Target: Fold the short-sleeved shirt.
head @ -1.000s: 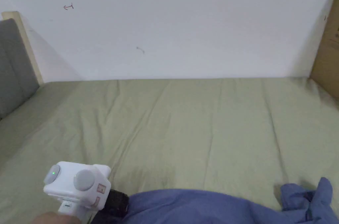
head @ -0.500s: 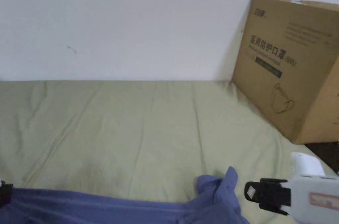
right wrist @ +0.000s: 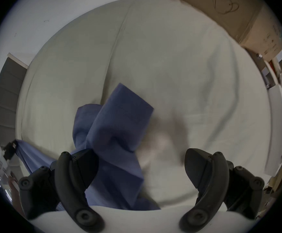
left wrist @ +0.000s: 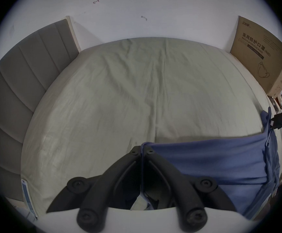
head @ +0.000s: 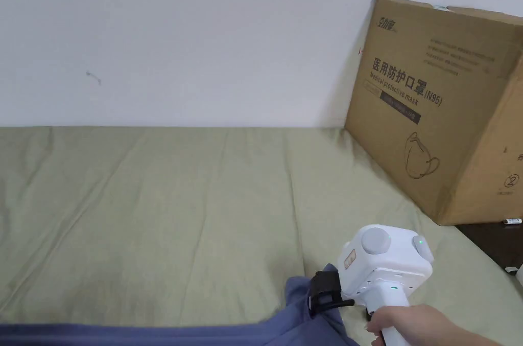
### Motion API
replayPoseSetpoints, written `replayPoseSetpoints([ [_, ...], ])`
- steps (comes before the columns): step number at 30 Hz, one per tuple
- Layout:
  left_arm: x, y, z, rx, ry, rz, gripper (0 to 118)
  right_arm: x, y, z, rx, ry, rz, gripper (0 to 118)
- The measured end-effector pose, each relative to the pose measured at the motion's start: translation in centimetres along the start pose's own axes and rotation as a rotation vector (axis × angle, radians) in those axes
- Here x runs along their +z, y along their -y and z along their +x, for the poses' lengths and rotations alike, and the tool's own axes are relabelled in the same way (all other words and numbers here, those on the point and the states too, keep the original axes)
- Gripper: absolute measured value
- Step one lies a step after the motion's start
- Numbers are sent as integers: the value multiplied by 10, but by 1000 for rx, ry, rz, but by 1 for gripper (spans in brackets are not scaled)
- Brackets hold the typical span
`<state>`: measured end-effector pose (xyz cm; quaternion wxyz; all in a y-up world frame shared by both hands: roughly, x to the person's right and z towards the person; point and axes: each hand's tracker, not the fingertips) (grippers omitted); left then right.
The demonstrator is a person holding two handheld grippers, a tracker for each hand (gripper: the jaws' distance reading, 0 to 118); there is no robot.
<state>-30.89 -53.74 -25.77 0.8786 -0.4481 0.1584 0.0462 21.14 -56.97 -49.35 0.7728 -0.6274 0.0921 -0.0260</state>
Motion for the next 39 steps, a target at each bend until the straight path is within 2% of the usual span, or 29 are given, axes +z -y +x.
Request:
replayPoseSetpoints([
  [1, -2, 1, 0, -4, 1, -8, 0, -5, -1, -5, 15, 7, -11, 106],
  [3, -7, 2, -3, -5, 4, -24, 0, -15, -1, -18, 114, 114, -23, 106],
  [4, -8, 3, -4, -1, 6, -31, 0, -16, 1, -17, 120, 111, -16, 106],
  [6, -11, 6, -6, 3, 11, -48, 0, -15, 0, -18, 71, 103, -18, 106],
  [7, -12, 7, -7, 4, 13, -57, 0, -13, 0, -20, 79, 105, -17, 104],
  [8, -13, 8, -7, 5, 13, -65, 0, -8, 3, -21, 107, 103, -5, 96],
  [9, -12, 9, -7, 10, 14, -70, 0, -1, 5, -26, 138, 103, 11, 85],
  [10, -10, 10, -8, 18, 17, -72, 0, 5, 8, -31, 172, 93, 31, 65],
  [11, -8, 9, -8, 27, 21, -71, 0, 10, 13, -36, 209, 74, 43, 18],
  [12, -5, 9, -9, 40, 25, -69, 0, 15, 18, -40, 226, 37, 45, 4],
  [13, -2, 9, -10, 51, 27, -67, 0, 18, 24, -44, 256, 134, 58, 4],
  [14, 2, 10, -11, 65, 31, -63, 0, 20, 28, -43, 279, 69, 68, 4],
  [15, 7, 10, -12, 80, 37, -60, 0, 24, 31, -42, 265, -15, 54, 4],
  [18, 33, 11, -17, 110, 43, -7, 0, 57, 48, -31, 169, -28, 194, 4],
  [21, 72, 5, -15, 68, 71, 71, 0, 114, 63, -17, 141, -147, 331, 4],
  [23, 105, -1, -14, 56, 95, 131, 0, 151, 72, -10, 130, -188, 393, 4],
  [25, 142, -8, -14, 53, 127, 206, 0, 193, 82, -6, 119, -196, 456, 4],
  [30, 240, -30, -19, 76, 170, 338, 0, 294, 112, -3, 173, -153, 644, 4],
  [34, 308, -51, -24, 65, 158, 450, 0, 366, 123, -4, 148, -160, 733, 4],
  [39, 367, -89, -26, 44, 128, 528, 0, 447, 111, -21, 178, -179, 859, 4],
])
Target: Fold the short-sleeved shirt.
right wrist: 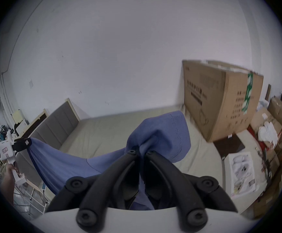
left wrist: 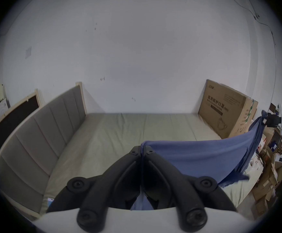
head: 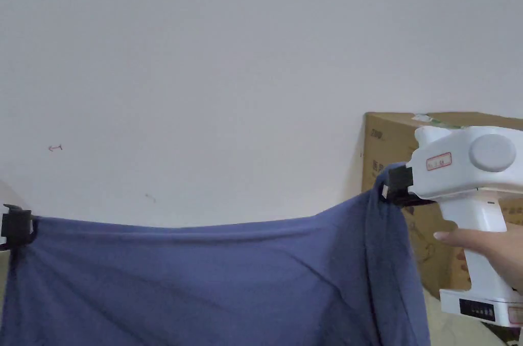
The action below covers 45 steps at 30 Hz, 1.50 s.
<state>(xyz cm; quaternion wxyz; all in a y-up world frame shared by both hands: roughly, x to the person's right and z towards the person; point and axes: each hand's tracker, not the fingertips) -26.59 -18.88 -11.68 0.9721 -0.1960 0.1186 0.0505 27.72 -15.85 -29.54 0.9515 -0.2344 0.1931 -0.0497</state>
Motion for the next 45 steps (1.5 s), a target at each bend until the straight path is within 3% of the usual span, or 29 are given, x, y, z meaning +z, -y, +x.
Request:
replayPoseSetpoints([
  [5, -5, -50, 5, 8, -24, 53, 0, -2, -71, -29, 98, 62, 95, 4],
  [11, -48, -101, 7, 42, -51, 80, 0, -43, -145, -49, 123, 156, 157, 4],
  [19, -117, -159, 6, 51, -98, 138, 0, -92, -232, -78, 178, 202, 278, 4],
  [24, -147, -185, 9, 80, -109, 199, 0, -109, -258, -93, 263, 290, 374, 4],
  [29, -170, -178, 22, 11, -160, 249, 0, -133, -244, -86, 287, 295, 432, 4],
  [33, -206, -121, 37, -26, -163, 180, 0, -179, -166, -64, 243, 328, 354, 4],
  [38, -256, 42, 47, 80, -62, -133, 0, -249, 26, -12, 103, 215, 32, 4],
  [43, -238, 228, 56, 52, -44, -375, 0, -269, 255, 37, 159, 186, -452, 4],
  [45, -218, 276, 51, 19, -11, -416, 0, -242, 320, 46, 182, 160, -545, 4],
])
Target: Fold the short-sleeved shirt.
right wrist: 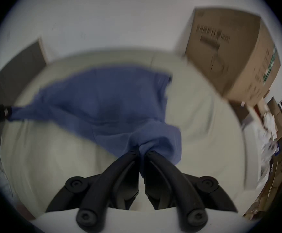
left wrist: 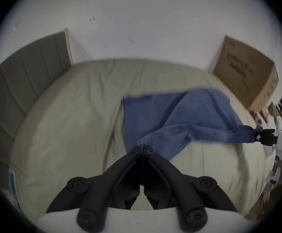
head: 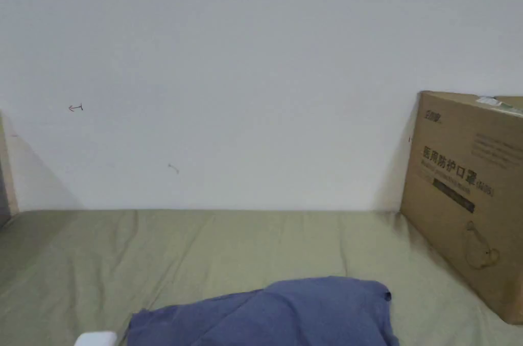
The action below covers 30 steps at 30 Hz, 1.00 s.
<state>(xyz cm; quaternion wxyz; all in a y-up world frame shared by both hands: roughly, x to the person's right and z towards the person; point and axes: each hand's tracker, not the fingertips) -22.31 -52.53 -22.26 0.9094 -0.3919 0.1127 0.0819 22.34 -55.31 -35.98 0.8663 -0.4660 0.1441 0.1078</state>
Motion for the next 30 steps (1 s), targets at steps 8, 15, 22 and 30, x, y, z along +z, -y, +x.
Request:
replayPoseSetpoints([
  [8, 68, 129, -29, -120, 25, -109, 0, 89, 150, 30, 41, -100, -55, 4],
  [15, 114, 177, -46, -157, 21, -138, 0, 126, 208, 54, 161, -62, -105, 4],
  [22, 141, 200, -40, -222, 37, -163, 0, 139, 220, 62, 76, -136, -202, 4],
  [30, 144, 201, -56, -109, 180, -177, 55, 122, 208, 59, -57, -137, -318, 45],
])
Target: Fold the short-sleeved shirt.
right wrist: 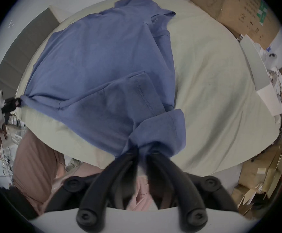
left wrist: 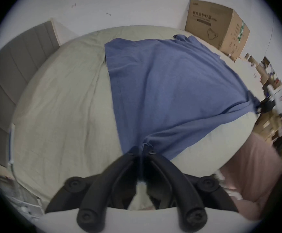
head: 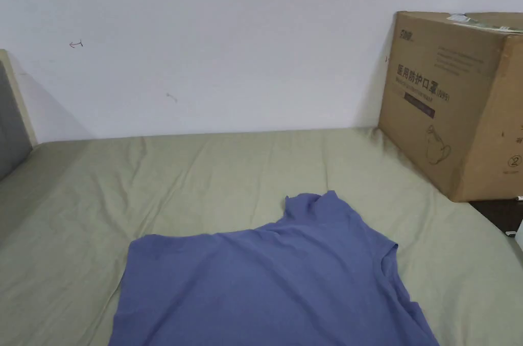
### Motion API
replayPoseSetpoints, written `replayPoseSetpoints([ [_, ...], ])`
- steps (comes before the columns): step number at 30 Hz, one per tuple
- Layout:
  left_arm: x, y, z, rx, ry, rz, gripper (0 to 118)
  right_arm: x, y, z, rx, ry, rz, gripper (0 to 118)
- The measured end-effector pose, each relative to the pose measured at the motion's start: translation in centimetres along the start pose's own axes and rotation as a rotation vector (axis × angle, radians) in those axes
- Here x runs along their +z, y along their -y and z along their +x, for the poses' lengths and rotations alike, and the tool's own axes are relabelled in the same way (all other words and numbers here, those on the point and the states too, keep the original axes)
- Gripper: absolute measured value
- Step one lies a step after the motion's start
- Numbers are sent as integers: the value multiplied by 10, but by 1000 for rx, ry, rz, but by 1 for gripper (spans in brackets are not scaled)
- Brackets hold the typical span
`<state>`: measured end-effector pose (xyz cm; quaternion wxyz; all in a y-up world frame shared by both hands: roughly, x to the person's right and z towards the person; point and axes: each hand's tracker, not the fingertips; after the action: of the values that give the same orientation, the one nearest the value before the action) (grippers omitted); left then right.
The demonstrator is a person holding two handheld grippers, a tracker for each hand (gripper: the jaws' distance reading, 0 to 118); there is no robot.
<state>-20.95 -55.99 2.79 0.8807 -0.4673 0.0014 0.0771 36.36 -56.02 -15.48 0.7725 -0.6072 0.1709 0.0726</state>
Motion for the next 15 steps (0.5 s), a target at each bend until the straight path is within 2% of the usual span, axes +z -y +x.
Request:
replayPoseSetpoints([
  [1, 1, -1, -6, 69, 45, -15, 99, 4, -1, -1, -35, -3, 1, 67],
  [2, 1, -1, -10, 124, 95, -32, 118, 8, -2, -1, -63, -19, 6, 83],
  [3, 3, 1, -12, 171, 132, -58, 118, 13, -4, -2, -89, -39, 5, 85],
  [4, 14, 1, -14, 187, 190, 31, 118, 21, -5, -4, -108, -87, 18, 85],
  [5, 19, -1, -14, 198, 190, 13, 112, 30, -6, -6, -121, -121, 41, 85],
  [8, 50, -10, -4, 211, 190, 96, 112, 68, -10, -20, -125, -123, 168, 85],
  [11, 93, -18, 14, 257, 227, 267, 112, 107, -7, -43, -103, -144, 411, 85],
  [13, 124, -16, 33, 284, 151, 451, 112, 127, 4, -61, -108, -115, 642, 85],
  [15, 148, -6, 53, 298, 34, 640, 108, 141, 18, -76, -136, -136, 842, 85],
])
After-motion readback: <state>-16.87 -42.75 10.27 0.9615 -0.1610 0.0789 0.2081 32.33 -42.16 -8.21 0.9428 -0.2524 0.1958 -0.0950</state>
